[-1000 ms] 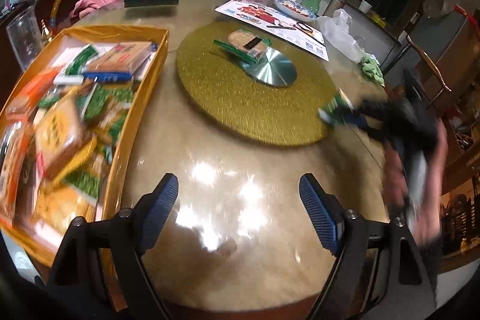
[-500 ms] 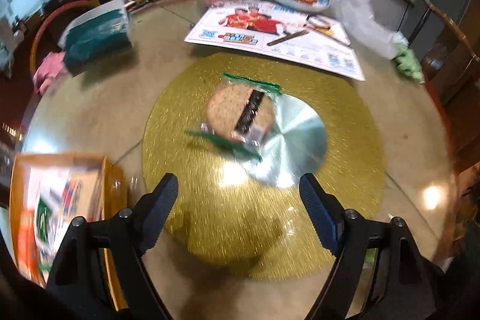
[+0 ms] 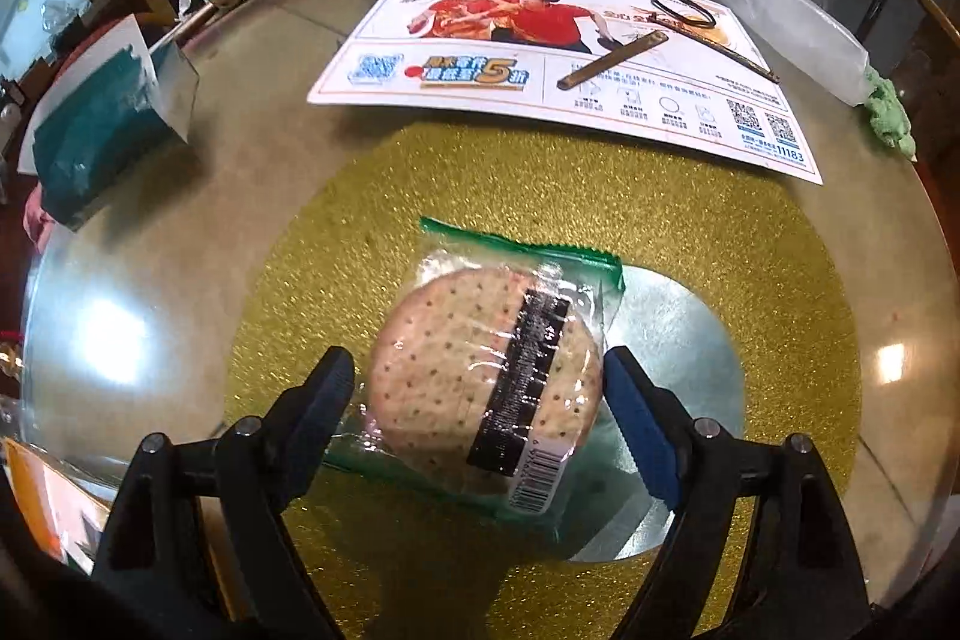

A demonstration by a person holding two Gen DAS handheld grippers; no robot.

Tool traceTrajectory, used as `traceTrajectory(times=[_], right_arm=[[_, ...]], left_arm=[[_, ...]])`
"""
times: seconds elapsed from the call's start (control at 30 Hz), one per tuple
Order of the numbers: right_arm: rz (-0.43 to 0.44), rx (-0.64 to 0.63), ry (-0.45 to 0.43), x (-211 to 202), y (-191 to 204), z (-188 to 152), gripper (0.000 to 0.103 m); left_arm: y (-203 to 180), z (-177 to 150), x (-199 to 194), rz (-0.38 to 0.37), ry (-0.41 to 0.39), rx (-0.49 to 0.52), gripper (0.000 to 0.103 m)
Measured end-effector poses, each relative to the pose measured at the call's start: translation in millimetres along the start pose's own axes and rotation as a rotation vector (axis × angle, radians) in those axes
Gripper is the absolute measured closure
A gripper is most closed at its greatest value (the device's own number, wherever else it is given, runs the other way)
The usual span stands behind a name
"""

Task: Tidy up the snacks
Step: 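Grasp the round biscuit pack on the disc with the left gripper, then carry the biscuit pack and pea bag into the tray and open both grippers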

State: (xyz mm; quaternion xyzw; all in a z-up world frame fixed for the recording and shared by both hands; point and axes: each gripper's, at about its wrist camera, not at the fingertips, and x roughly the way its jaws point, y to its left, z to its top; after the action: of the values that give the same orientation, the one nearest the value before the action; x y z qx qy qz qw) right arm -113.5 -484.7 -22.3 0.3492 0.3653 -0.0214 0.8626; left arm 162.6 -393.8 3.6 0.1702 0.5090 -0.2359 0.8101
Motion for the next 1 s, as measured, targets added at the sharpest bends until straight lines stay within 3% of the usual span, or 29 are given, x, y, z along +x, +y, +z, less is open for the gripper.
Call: traceTrajectory(times=[0.1,0.17,0.3,0.37,0.47,0.63,0.73,0.83,1.0], right_arm=[[-0.005,-0.005,-0.002,0.0,1.5,-0.6,0.081],[-0.008,-0.008,-0.003,0.5,2.4,-0.4,0.081],[-0.021,-0.025,-0.007,0.2,5.1,-0.8,0.081],[-0.026,-0.035,-0.008,0.7,7.1,-0.9,0.081],[-0.02,-0.041,-0.004,1.4,9.7,-1.9,0.081],[-0.026,-0.051,-0.009,1.7,11.7,-3.5,0.081],[-0.019,-0.061,-0.005,4.0,13.8,-4.0,0.081],[-0.022,-0.086,-0.001,5.9,17.0,-5.2,0.081],[-0.038,-0.144,0.008,10.5,27.0,-5.5,0.081]], left_arm=[[-1.5,-6.3,-3.3,0.0,-0.007,-0.014,0.019],[-3.1,-14.2,-7.8,0.01,-0.019,-0.026,0.026],[-5.4,-46.2,-21.7,0.065,0.027,-0.094,0.026],[-12.6,-74.6,-35.2,0.095,0.065,-0.102,0.026],[-25.0,-129.1,-58.5,0.056,0.072,-0.074,0.026],[-35.5,-235.4,-105.3,0.01,0.006,-0.069,0.026],[-31.6,-276.2,-122.9,0.003,-0.033,-0.083,0.026],[-28.0,-295.9,-130.0,0.005,-0.055,-0.073,0.025],[-25.9,-297.0,-127.8,-0.01,-0.067,-0.076,0.022]])
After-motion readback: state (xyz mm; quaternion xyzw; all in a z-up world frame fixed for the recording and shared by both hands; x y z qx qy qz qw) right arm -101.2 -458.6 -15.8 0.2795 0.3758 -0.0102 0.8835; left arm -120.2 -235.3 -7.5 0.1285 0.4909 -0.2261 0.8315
